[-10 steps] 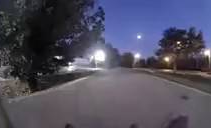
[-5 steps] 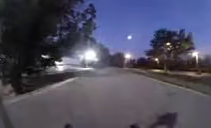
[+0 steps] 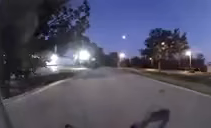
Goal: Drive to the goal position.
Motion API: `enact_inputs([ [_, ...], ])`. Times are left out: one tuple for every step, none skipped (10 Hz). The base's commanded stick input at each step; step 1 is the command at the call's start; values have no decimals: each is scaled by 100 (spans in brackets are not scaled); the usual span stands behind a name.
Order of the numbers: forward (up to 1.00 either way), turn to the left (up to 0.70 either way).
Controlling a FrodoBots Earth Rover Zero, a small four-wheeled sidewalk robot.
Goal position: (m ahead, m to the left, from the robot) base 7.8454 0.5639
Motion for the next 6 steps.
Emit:
enact_inputs([
  [100, 0],
  [100, 0],
  [100, 0],
  [100, 0],
  [100, 0],
  [100, 0],
])
